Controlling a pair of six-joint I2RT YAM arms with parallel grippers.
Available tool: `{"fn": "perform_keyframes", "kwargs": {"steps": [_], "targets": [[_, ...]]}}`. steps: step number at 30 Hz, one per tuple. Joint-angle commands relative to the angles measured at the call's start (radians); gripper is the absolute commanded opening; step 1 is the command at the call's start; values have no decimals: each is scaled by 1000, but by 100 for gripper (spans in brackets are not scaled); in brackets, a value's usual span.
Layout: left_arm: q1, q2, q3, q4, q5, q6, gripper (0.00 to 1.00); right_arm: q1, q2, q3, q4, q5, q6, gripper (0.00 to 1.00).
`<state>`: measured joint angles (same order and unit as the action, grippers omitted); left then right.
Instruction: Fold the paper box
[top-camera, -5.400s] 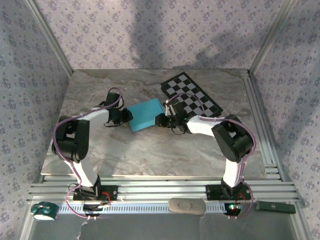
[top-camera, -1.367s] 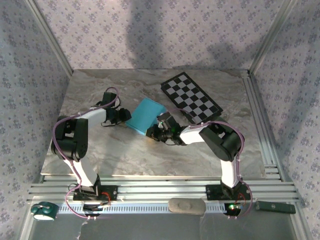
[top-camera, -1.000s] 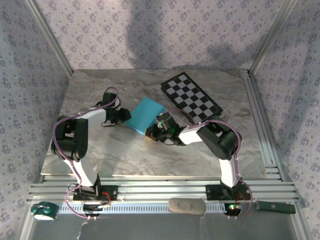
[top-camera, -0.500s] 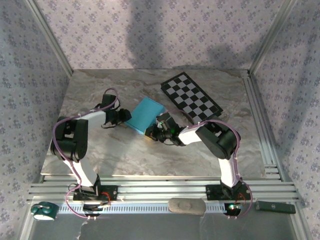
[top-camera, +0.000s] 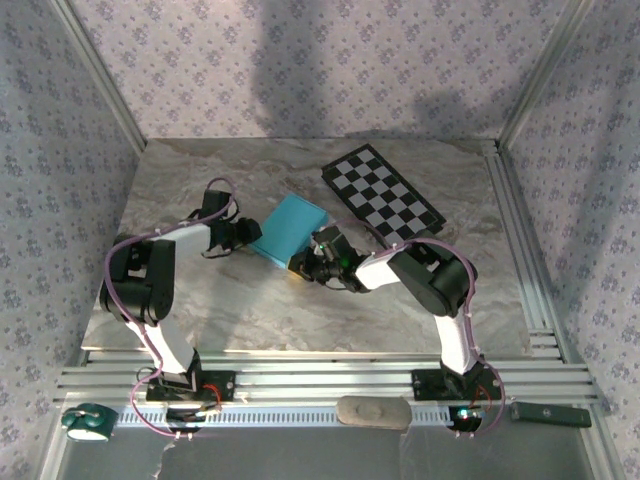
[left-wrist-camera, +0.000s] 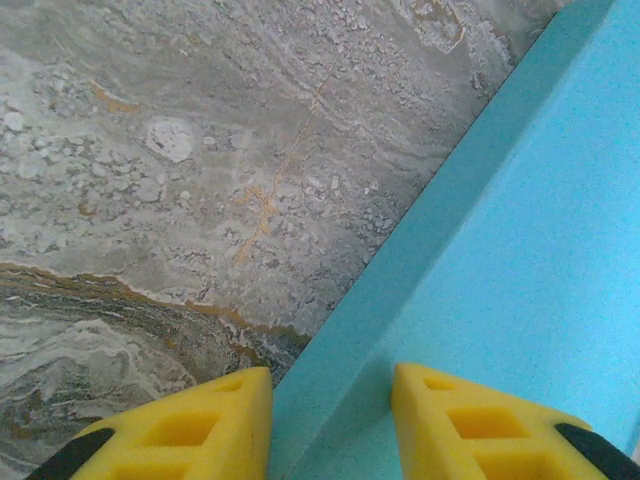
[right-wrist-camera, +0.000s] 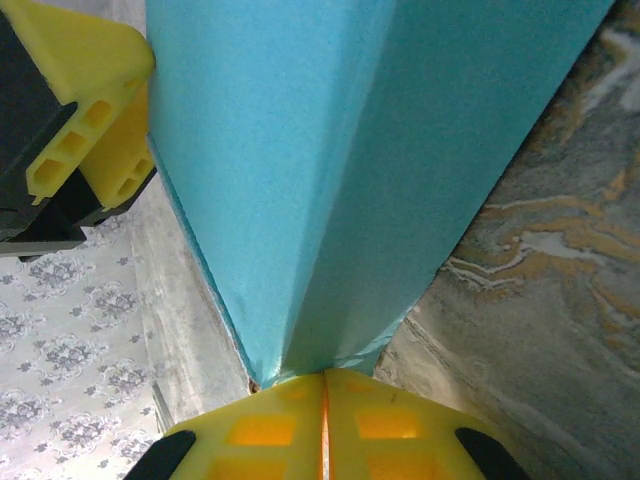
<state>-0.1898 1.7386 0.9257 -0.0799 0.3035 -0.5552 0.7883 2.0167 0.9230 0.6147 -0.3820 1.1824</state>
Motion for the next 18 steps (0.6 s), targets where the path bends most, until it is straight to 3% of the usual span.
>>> {"fn": "perform_keyframes", "kwargs": {"steps": [1,12,18], "targets": [[-18,-14,-39,-90,83,-13,37,5,34,43,46,38,23,11],[-6,-32,-30,-126,48,4,38,12,34,42,60,33,47,12],[10,-88,72,-273,-148,69,45,10,-199,-67,-177,237,-74,22]]}}
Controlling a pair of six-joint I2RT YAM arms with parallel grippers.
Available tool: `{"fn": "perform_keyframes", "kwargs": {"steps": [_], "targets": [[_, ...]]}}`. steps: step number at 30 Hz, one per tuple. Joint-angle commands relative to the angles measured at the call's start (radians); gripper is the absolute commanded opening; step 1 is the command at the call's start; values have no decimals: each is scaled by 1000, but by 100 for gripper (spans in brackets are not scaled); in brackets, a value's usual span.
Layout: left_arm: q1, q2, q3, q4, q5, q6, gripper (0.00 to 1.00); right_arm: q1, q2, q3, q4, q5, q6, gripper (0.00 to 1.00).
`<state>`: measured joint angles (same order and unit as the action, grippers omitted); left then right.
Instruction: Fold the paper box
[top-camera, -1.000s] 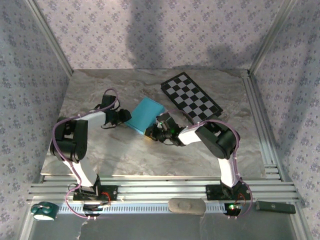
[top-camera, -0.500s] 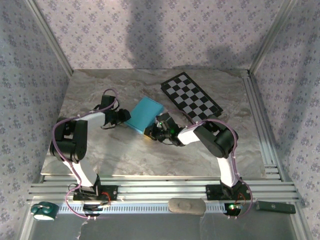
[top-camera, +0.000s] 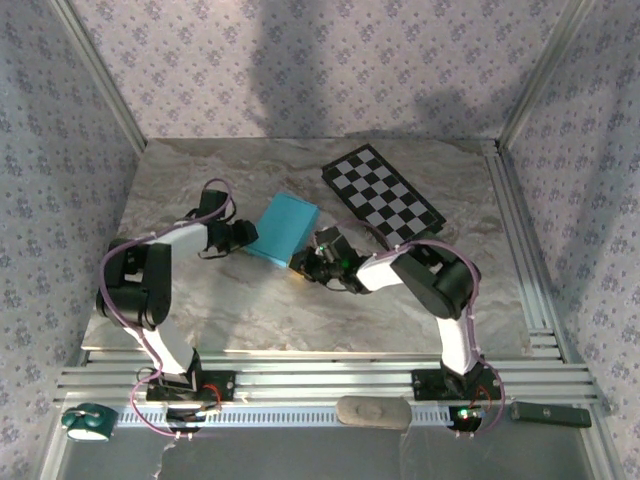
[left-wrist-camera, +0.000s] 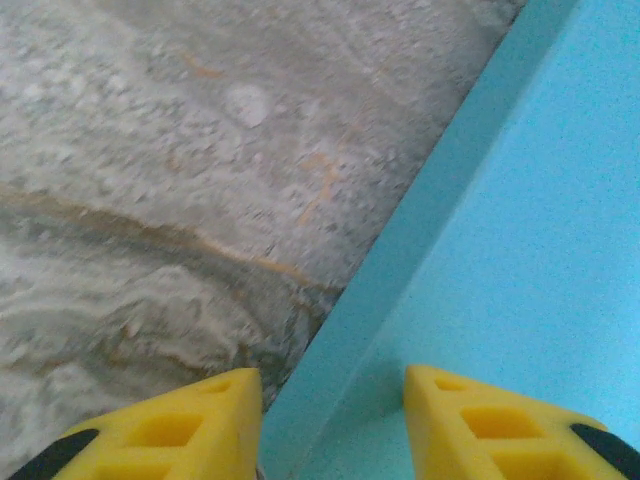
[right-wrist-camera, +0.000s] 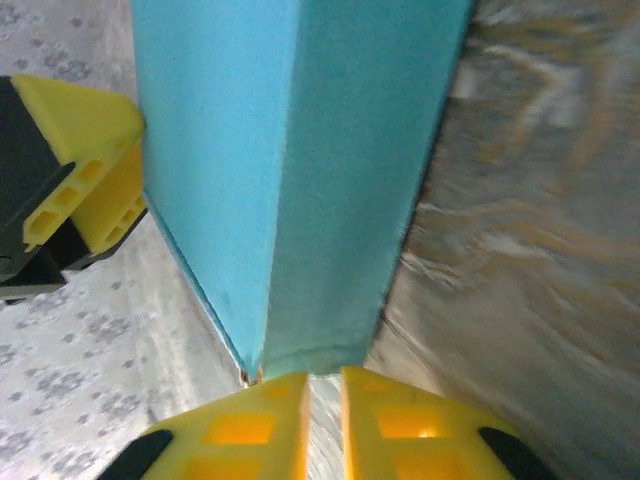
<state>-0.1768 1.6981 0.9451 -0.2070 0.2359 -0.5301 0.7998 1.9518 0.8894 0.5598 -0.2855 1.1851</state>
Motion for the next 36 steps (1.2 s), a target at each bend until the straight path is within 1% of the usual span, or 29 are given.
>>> {"fn": "perform_keyframes", "kwargs": {"steps": [1,4,6,8,11,13,15,17,20,25,29,36], "targets": [[-3,-71,66,-162,-113,48,47,-15,-181,-55,-161,172,-100,24],[-4,-139,89,-205,-200,50,50,-82,-291,-87,-234,180,-164,28],[-5,-184,89,-215,-207,36,51,-137,-341,-82,-287,175,-208,29],[-19,-212,87,-214,-186,20,51,-197,-366,-65,-323,158,-236,29],[-45,-182,123,-221,-139,10,50,-291,-321,4,-343,83,-264,26],[-47,-128,161,-215,-118,12,48,-337,-246,82,-340,18,-283,25],[-33,-46,223,-220,-99,21,47,-361,-164,173,-373,-19,-290,22],[-9,32,291,-227,-64,31,46,-369,-91,238,-366,-46,-280,20],[25,150,389,-242,-31,36,43,-362,10,346,-385,-52,-262,17],[54,293,493,-252,29,27,39,-348,141,417,-344,-48,-211,9],[51,351,514,-228,62,21,38,-335,212,474,-346,-55,-198,8],[43,400,520,-193,103,22,38,-333,263,519,-370,-46,-201,8]]}}
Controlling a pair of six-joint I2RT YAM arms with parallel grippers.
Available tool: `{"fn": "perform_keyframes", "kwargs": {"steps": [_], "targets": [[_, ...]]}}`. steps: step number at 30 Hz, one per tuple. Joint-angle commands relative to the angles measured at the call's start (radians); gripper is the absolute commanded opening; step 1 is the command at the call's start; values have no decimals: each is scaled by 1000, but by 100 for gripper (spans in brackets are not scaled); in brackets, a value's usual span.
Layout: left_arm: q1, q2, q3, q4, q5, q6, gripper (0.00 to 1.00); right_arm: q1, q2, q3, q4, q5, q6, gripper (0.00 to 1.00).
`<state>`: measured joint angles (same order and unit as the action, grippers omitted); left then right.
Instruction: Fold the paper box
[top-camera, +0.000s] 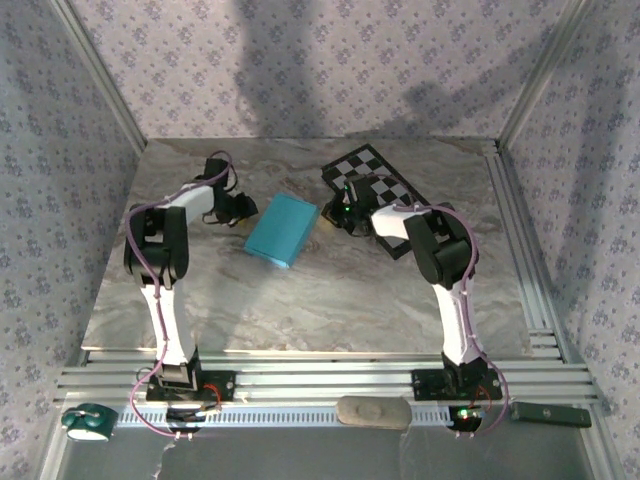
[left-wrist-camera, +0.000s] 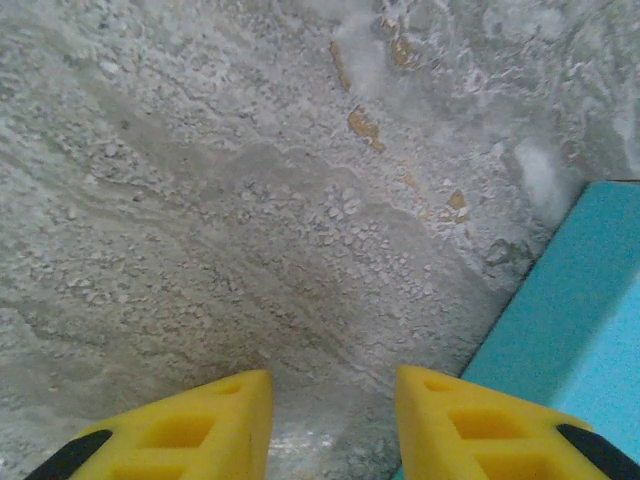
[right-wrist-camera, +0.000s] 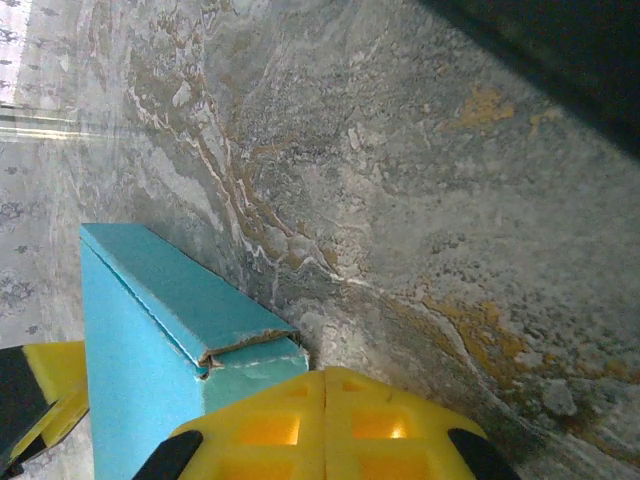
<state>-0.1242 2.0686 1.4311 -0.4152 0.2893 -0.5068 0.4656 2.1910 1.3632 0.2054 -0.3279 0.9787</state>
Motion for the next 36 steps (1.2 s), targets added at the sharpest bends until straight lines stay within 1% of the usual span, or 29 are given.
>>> {"fn": "perform_keyframes", "kwargs": {"steps": [1,9,13,20,28,32,36], "targets": [[-11,34,37,16,53,-1,38,2,33,55,-21,-8,6,8],[-31,66,55,27,95,-2,38,9,84,95,-13,-36,12,8],[-56,79,67,26,119,3,38,14,99,102,13,-57,25,8],[-95,67,42,45,121,-7,37,30,99,120,18,-63,31,7],[-118,48,14,60,117,-12,37,46,116,154,25,-88,48,6],[-118,33,6,46,85,-13,37,41,98,95,109,-86,100,6],[-103,12,-10,32,36,-20,37,26,16,-3,144,-47,98,8]]}}
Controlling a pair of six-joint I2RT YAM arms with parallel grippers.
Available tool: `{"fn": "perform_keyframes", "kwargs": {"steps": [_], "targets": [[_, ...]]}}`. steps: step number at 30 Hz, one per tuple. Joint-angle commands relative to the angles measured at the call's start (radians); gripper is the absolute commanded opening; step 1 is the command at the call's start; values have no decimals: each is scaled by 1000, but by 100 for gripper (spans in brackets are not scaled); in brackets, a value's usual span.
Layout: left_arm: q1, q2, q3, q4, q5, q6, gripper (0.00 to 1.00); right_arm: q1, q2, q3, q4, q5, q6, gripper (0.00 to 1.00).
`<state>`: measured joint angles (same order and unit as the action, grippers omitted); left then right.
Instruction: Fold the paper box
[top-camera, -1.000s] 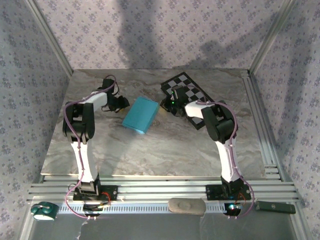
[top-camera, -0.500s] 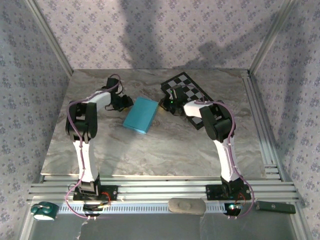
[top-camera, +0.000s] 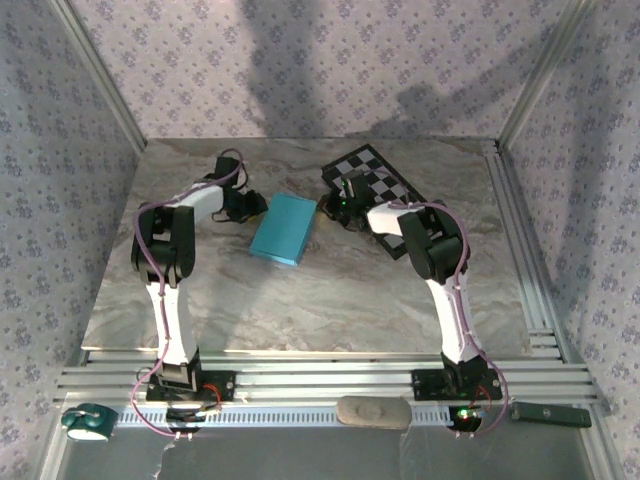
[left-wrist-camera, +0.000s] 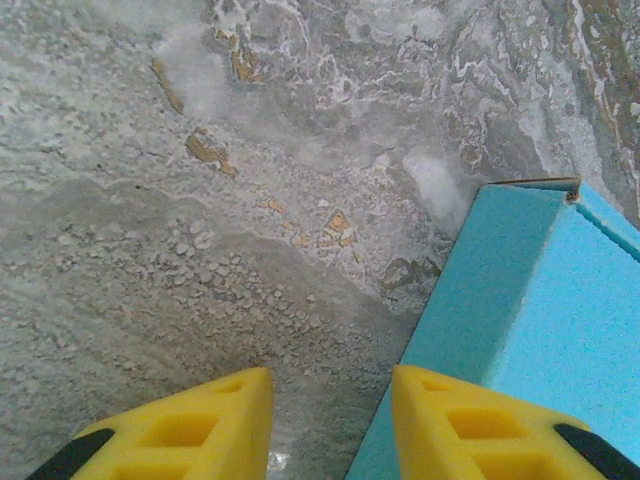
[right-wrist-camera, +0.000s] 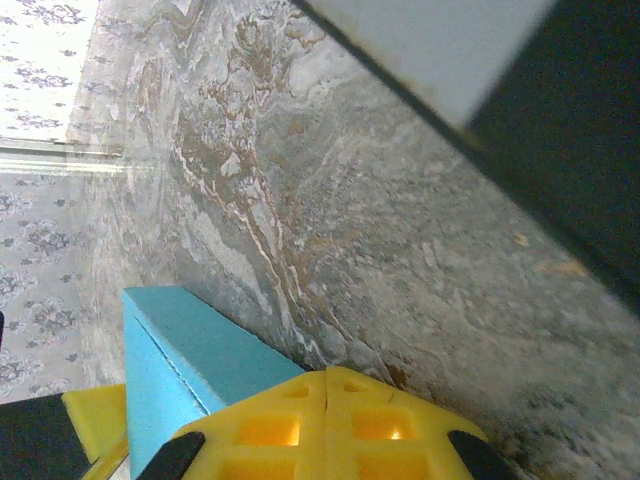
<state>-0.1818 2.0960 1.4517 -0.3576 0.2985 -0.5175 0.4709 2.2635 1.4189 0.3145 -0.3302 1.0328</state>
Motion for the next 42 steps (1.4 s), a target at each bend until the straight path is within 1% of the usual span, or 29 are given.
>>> {"fn": "perform_keyframes", "kwargs": {"steps": [1,5,7,10,12,14,17,20,25,32,42], "targets": [[-37,-27,-43,-24,12,-14,38,16,-84,-87,45,-39,40,8],[-2,-105,-110,12,-24,-39,39,8,-199,-215,63,-13,14,11],[11,-151,-145,17,-46,-42,40,20,-249,-305,80,-5,4,12],[28,-206,-207,43,-46,-51,41,50,-308,-425,146,6,11,13],[33,-231,-241,48,-48,-49,41,78,-339,-502,192,13,22,13],[36,-251,-281,47,-50,-48,41,127,-360,-564,234,19,44,13],[38,-272,-347,86,-46,-53,40,210,-367,-609,299,17,81,10],[38,-284,-392,115,-32,-63,39,284,-369,-624,316,38,103,8],[35,-301,-422,126,-20,-59,38,346,-362,-612,303,66,104,8],[23,-302,-431,131,1,-58,38,351,-295,-569,327,56,109,7],[-5,-313,-462,154,6,-77,37,344,-255,-479,307,37,106,7]]}}
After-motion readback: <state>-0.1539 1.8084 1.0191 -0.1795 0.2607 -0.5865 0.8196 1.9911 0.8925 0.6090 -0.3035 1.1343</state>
